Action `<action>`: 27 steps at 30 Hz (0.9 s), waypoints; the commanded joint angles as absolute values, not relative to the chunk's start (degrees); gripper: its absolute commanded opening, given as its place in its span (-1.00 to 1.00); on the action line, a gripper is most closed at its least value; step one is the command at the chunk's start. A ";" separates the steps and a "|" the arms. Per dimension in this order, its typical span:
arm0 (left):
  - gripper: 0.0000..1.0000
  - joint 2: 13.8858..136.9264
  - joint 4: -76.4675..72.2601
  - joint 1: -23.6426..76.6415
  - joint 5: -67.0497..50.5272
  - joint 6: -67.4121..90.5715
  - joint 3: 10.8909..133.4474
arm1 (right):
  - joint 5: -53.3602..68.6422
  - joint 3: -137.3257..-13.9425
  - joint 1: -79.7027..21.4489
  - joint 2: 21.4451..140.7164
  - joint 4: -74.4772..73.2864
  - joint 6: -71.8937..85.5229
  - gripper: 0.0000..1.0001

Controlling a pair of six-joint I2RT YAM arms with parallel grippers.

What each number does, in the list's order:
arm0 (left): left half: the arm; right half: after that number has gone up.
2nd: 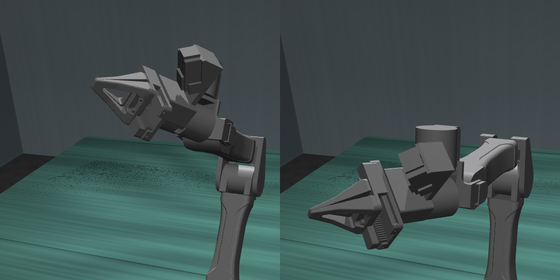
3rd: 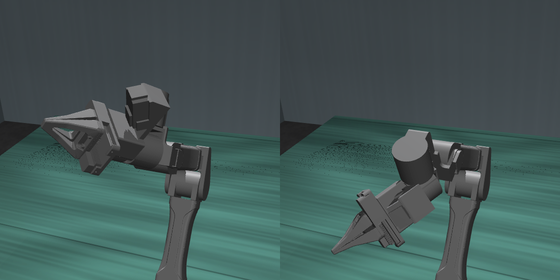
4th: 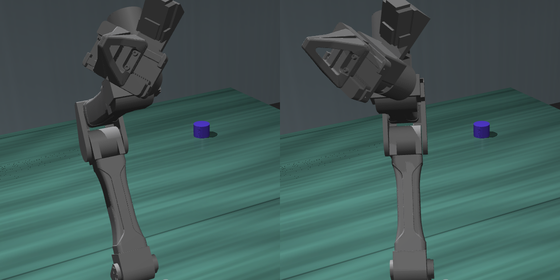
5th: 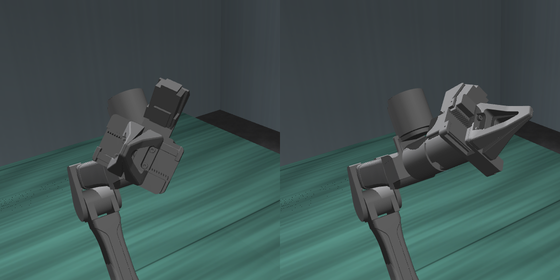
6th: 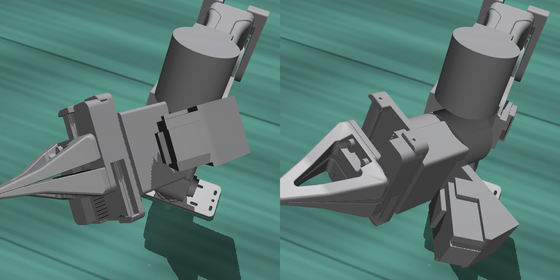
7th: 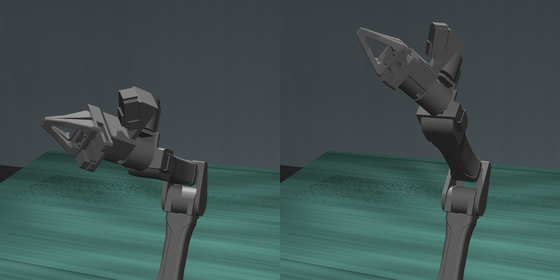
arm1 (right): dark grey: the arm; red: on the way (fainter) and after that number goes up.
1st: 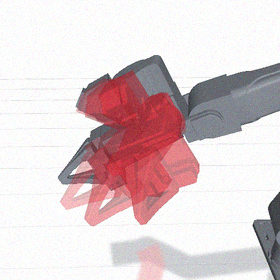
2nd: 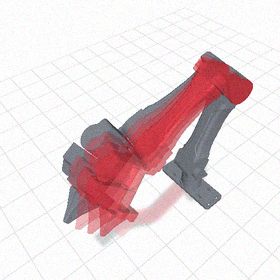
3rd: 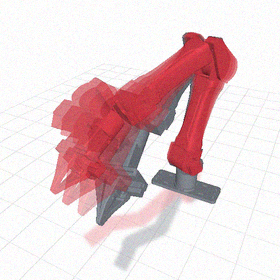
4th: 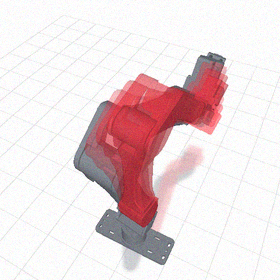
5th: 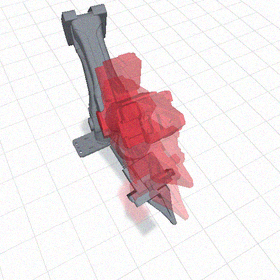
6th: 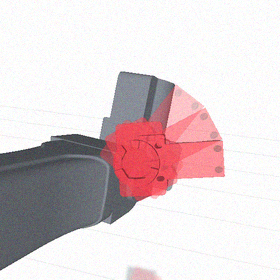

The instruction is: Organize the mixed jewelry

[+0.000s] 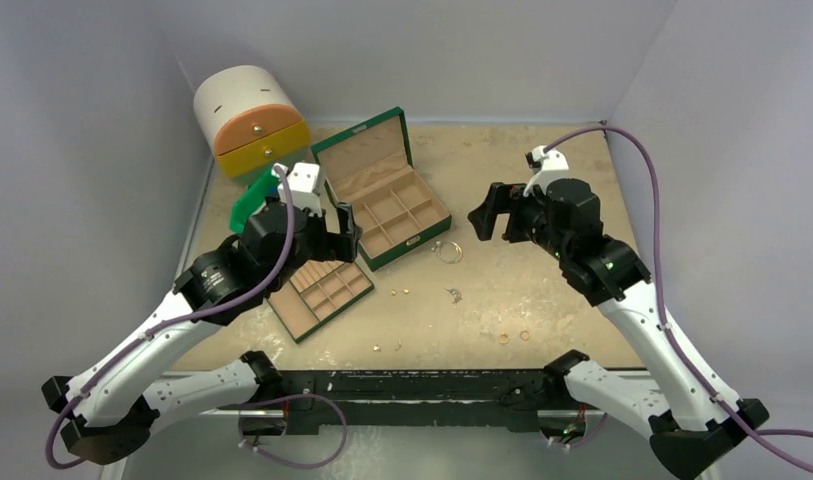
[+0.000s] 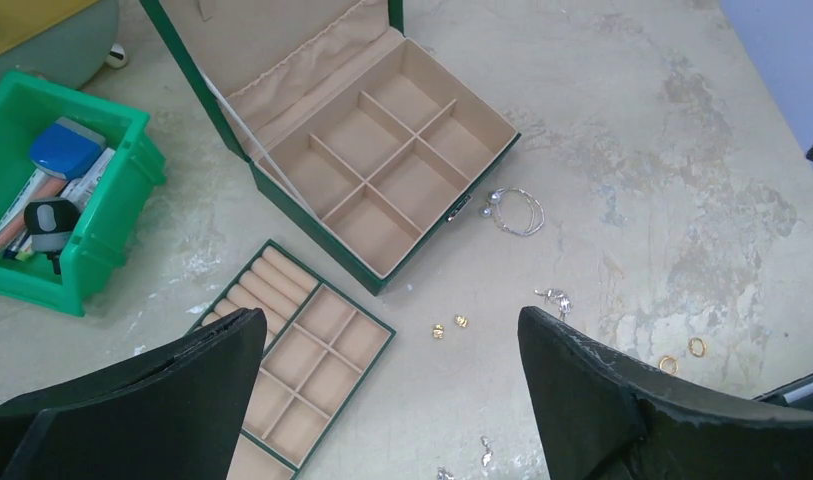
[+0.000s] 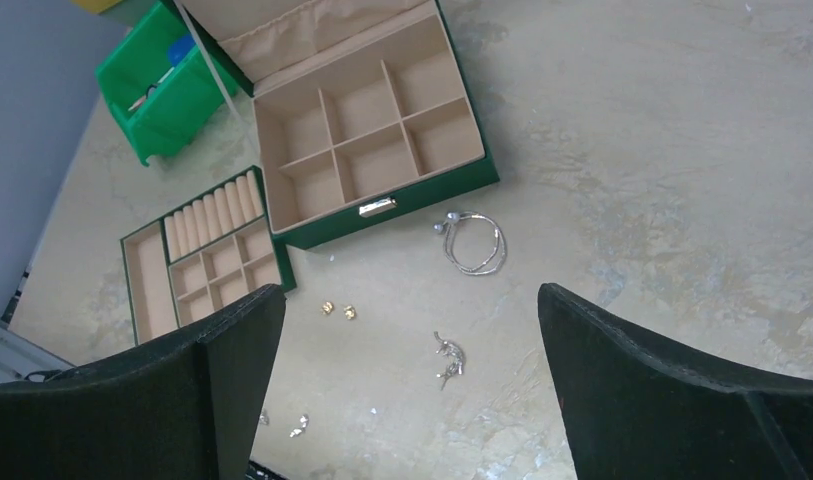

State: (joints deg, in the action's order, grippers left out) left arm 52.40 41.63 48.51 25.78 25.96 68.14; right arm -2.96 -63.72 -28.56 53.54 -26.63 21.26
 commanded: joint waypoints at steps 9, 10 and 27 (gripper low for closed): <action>0.94 45.33 39.39 48.87 30.04 27.11 63.24 | 4.56 -57.07 -28.90 55.54 -18.75 19.53 0.98; 0.94 44.68 39.05 48.87 30.06 27.20 62.46 | 4.42 -56.35 -28.91 55.55 -18.02 19.90 0.98; 0.94 37.61 34.35 48.89 30.60 29.37 51.64 | 5.25 -48.83 -29.21 65.35 -7.39 26.91 0.63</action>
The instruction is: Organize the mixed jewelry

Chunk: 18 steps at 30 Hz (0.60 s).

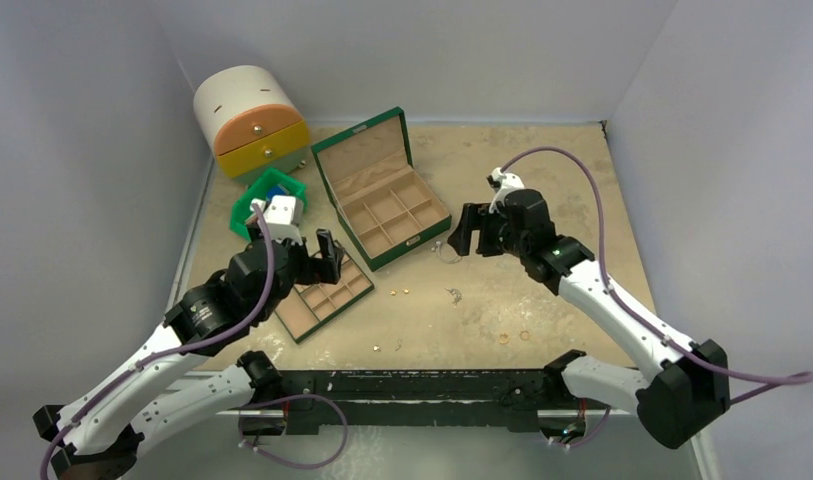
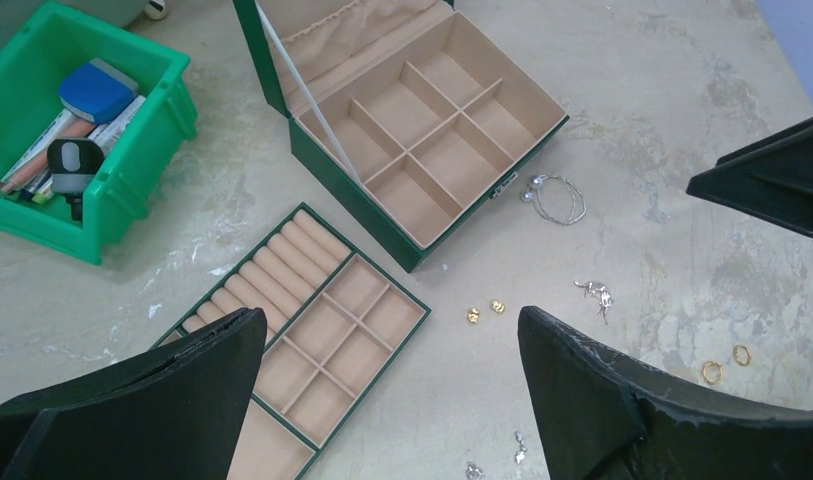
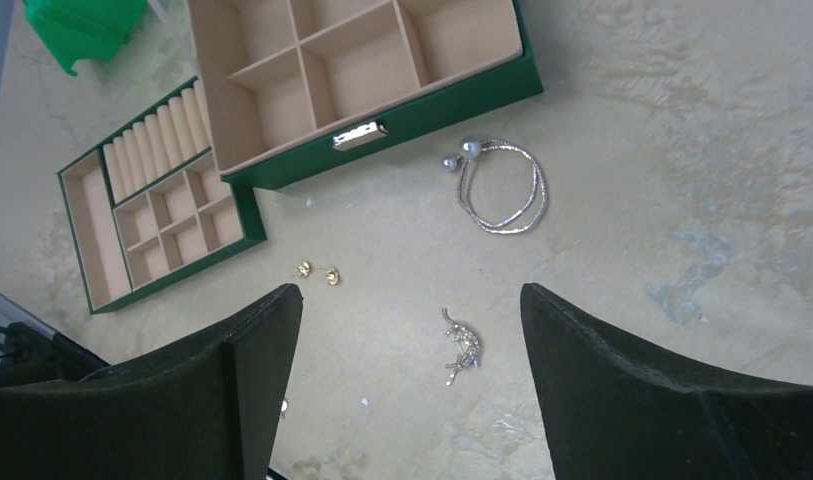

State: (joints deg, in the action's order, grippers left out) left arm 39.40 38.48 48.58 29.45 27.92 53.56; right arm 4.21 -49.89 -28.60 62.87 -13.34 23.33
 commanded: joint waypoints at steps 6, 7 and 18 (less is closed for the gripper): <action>0.94 35.49 32.43 48.91 30.41 30.03 48.09 | 0.12 -49.85 -31.33 71.54 -5.31 28.25 0.50; 0.94 35.22 32.33 48.89 30.30 30.06 47.64 | -1.16 -50.40 -31.42 72.67 -5.28 28.48 0.48; 0.95 36.37 31.95 48.89 29.89 29.11 47.13 | -10.80 -52.02 -32.91 83.13 -0.33 34.69 0.25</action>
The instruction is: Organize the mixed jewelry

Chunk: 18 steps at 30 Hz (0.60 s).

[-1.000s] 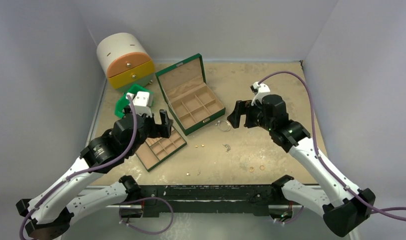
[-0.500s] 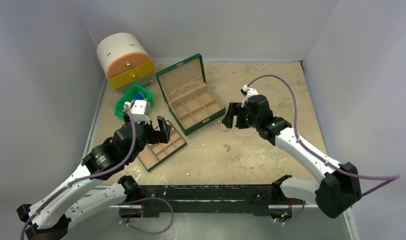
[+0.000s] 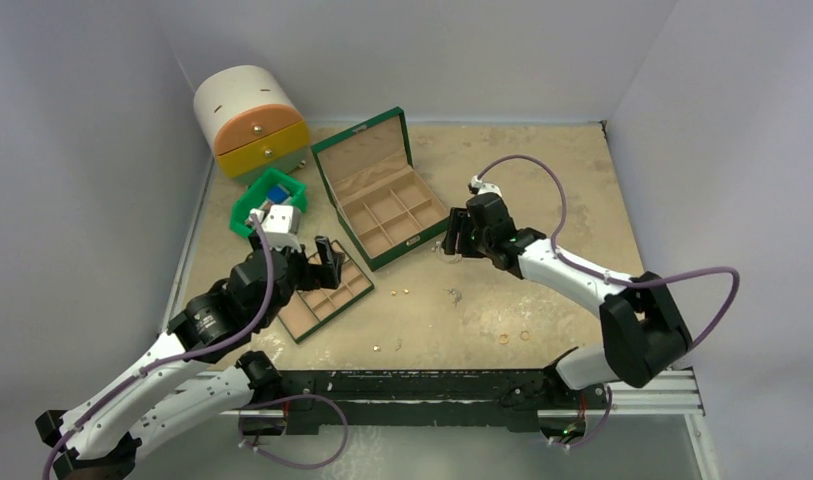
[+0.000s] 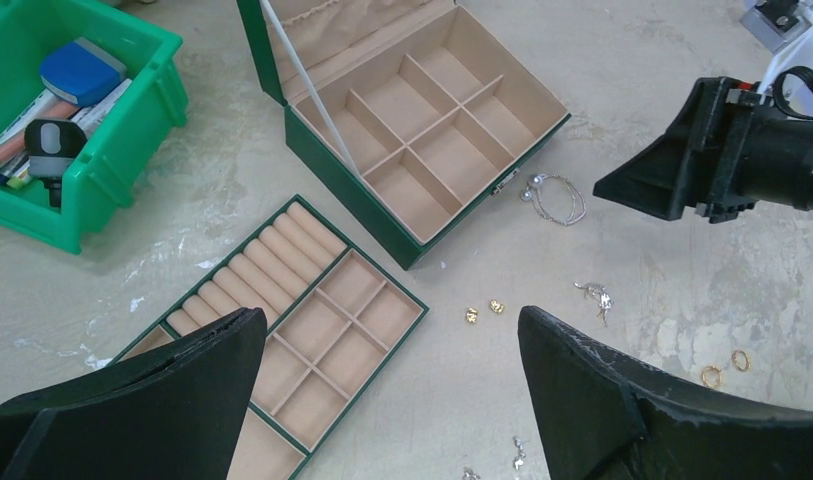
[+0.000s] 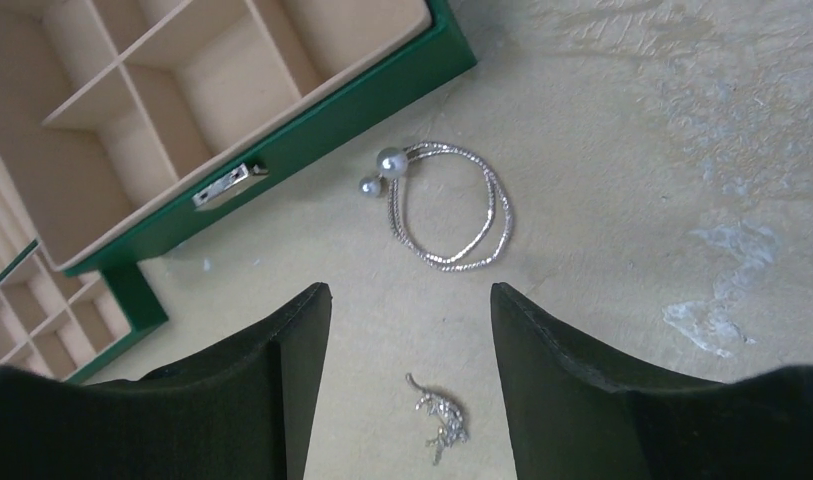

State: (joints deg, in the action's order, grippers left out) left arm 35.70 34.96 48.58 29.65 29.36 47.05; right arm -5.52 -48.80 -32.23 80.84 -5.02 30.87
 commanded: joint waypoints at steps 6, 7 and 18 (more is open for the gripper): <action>0.95 37.01 32.10 48.88 29.44 29.03 47.15 | -11.05 -52.44 -33.30 88.15 4.54 40.54 0.21; 0.95 36.98 32.08 48.85 29.44 29.01 47.19 | -10.73 -52.65 -33.35 89.08 5.17 41.30 0.20; 0.95 36.68 32.26 48.91 29.63 29.25 47.09 | -10.47 -54.03 -33.79 96.22 9.31 47.60 -0.05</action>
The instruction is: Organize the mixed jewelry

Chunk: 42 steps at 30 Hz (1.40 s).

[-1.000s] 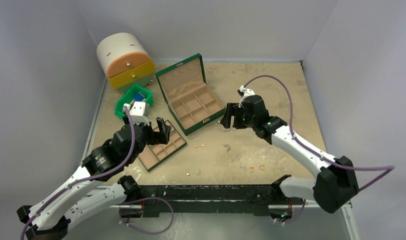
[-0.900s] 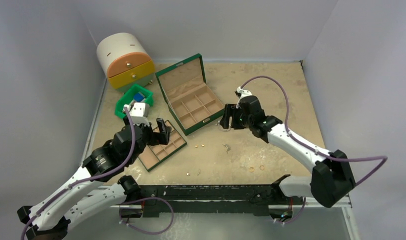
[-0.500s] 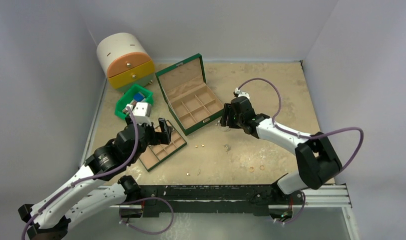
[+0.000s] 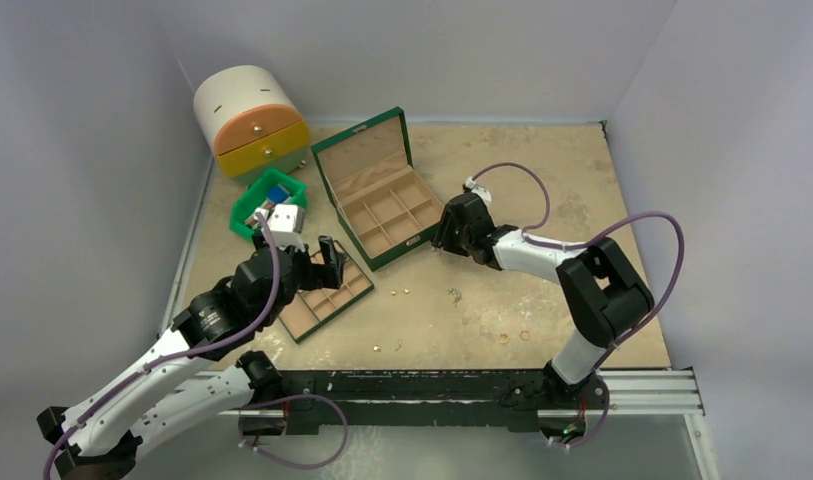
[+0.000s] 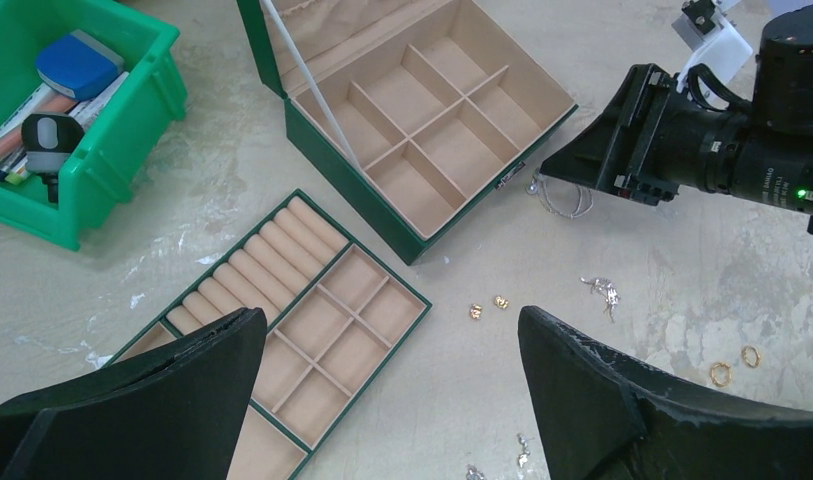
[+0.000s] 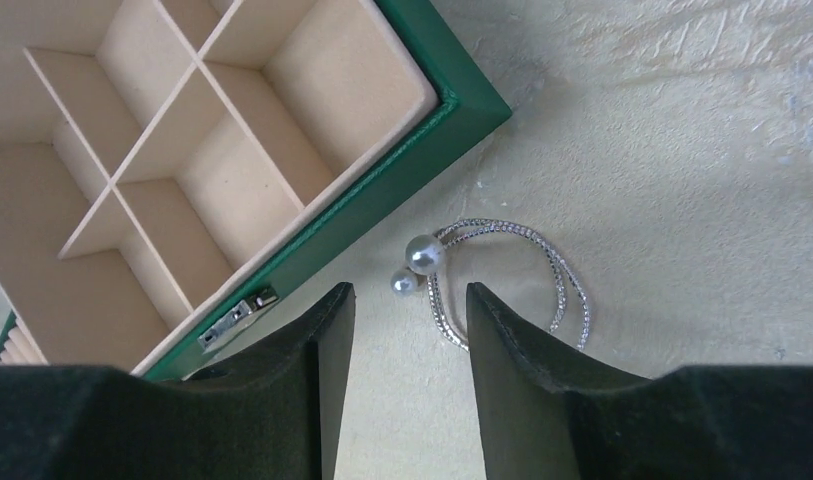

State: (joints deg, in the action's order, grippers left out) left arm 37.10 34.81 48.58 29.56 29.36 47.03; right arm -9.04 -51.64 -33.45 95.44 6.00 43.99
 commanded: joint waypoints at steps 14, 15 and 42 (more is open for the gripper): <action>0.95 36.53 32.17 48.95 29.44 29.18 47.06 | -12.03 -55.18 -33.85 99.60 8.95 50.35 -0.21; 0.95 36.56 32.17 48.94 29.44 29.18 47.04 | -12.16 -55.26 -33.84 99.93 8.86 50.36 -0.22; 0.95 36.60 32.36 48.86 29.97 29.28 47.11 | -14.00 -55.84 -33.93 101.39 5.43 51.62 -0.82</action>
